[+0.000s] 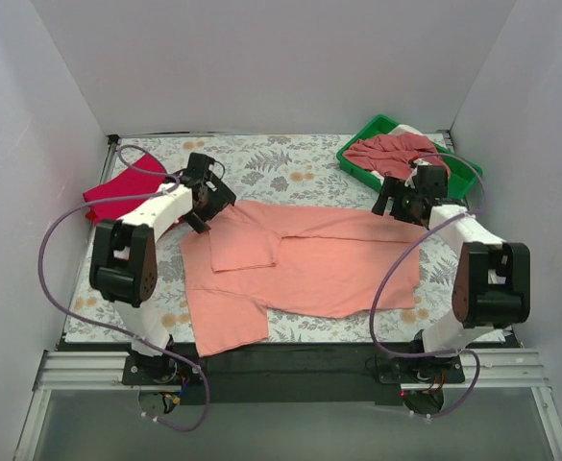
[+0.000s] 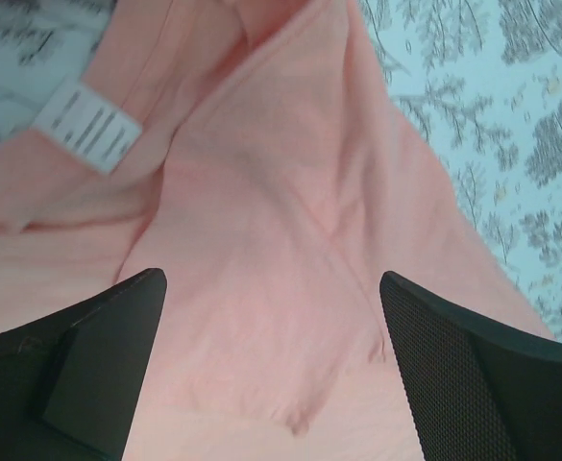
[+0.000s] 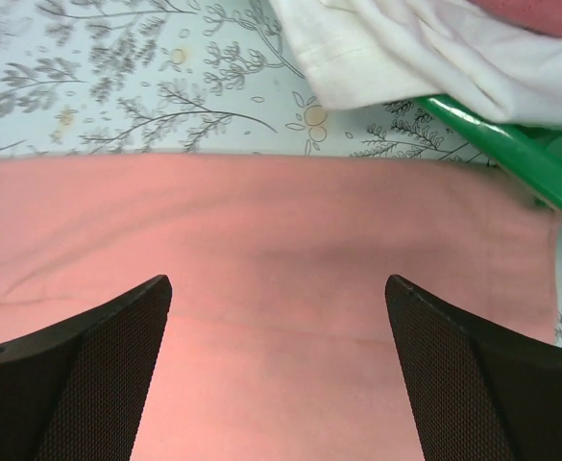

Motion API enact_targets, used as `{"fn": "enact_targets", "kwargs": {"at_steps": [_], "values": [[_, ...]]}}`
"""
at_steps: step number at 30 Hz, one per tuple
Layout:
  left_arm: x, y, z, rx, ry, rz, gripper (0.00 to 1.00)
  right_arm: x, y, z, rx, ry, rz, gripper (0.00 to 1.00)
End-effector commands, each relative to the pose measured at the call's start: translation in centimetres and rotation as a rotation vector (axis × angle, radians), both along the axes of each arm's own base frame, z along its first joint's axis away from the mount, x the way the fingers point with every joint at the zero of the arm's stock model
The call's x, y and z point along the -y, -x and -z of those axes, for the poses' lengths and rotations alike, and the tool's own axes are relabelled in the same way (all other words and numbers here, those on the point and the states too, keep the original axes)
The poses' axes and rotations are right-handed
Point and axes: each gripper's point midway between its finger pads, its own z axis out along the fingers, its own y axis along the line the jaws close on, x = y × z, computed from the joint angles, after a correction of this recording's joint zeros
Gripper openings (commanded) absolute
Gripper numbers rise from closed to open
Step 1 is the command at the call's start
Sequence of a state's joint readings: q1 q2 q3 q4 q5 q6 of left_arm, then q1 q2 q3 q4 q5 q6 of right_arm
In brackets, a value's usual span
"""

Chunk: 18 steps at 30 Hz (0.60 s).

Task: Fold and stack the t-shirts
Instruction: Fold the tshirt

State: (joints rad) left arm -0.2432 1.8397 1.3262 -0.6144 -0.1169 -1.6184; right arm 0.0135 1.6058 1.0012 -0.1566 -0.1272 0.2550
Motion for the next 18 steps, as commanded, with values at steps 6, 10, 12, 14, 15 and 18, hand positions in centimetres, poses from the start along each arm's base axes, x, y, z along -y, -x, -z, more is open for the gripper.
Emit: {"fn": "enact_targets", "kwargs": {"at_steps": [6, 10, 12, 14, 15, 18], "values": [[1.7, 12.4, -3.9, 0.050, -0.006, 0.066, 0.94, -1.1, 6.5, -2.5, 0.074, -0.067, -0.001, 0.98], [4.1, 20.8, -1.5, -0.081, 0.037, 0.165, 0.95, -1.4, 8.4, -2.2, 0.073, -0.087, -0.012, 0.98], [4.6, 23.8, -0.7, -0.126, 0.056, 0.144, 0.94, -1.3, 8.9, -2.4, 0.081, -0.082, -0.009, 0.98], [4.6, 27.4, 0.0, -0.172, 0.038, 0.180, 0.93, -1.1, 9.3, -2.5, 0.082, -0.073, -0.004, 0.98], [4.6, 28.1, 0.0, -0.181, 0.035, 0.176, 0.92, -1.1, 9.5, -2.7, 0.092, -0.071, -0.005, 0.98], [3.5, 31.0, 0.6, -0.251, -0.013, 0.175, 0.85, -1.2, 10.0, -2.6, 0.084, -0.071, -0.011, 0.98]]}}
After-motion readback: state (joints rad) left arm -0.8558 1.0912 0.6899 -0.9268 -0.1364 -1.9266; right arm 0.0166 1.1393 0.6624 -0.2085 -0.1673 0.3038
